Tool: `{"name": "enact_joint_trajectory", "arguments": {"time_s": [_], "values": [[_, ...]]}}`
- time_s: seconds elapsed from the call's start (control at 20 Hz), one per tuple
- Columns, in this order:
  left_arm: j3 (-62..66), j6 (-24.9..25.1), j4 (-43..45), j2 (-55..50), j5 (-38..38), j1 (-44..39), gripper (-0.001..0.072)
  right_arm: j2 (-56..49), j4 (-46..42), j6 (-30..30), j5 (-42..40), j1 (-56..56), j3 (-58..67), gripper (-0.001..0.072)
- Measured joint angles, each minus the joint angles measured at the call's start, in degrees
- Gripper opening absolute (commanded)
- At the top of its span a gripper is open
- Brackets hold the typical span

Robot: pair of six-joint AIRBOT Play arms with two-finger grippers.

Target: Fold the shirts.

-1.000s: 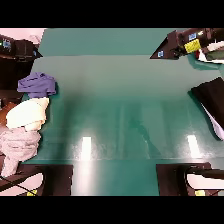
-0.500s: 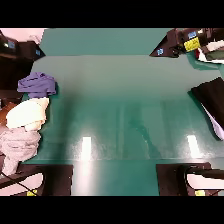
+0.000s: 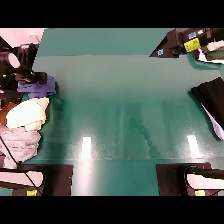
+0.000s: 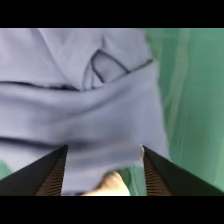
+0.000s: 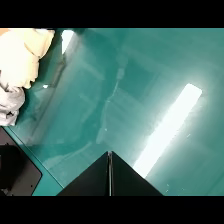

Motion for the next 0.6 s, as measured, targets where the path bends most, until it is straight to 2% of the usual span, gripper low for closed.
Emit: {"name": "enact_joint_trajectory", "arguments": {"time_s": [0.1,0.15,0.2,0.25,0.5,0.6], "values": [[-0.3,-0.4,0.4,-2.0,1.3,0.2,0.0554,0.0,0.0,0.0,0.0,0.0,0.0,0.0018],[-0.3,-0.5,0.5,-2.6,1.9,0.3,0.0388,0.0,0.0,0.0,0.0,0.0,0.0,0.0018],[-0.2,-0.7,0.8,-3.1,2.4,0.3,0.0132,0.0,0.0,0.0,-0.1,0.0,0.0,0.0018],[0.2,-0.8,0.9,-3.4,2.6,0.3,0.0030,0.0,0.0,0.0,-0.3,0.0,0.0,0.0018],[7.7,-0.7,0.6,-3.1,-0.9,0.4,0.0022,0.9,0.0,0.0,-0.6,0.0,0.0,0.0017],[13.2,1.4,-1.5,-1.0,-3.3,-0.1,0.0022,2.2,-0.5,0.0,-0.6,-0.9,0.0,0.0018]]}}
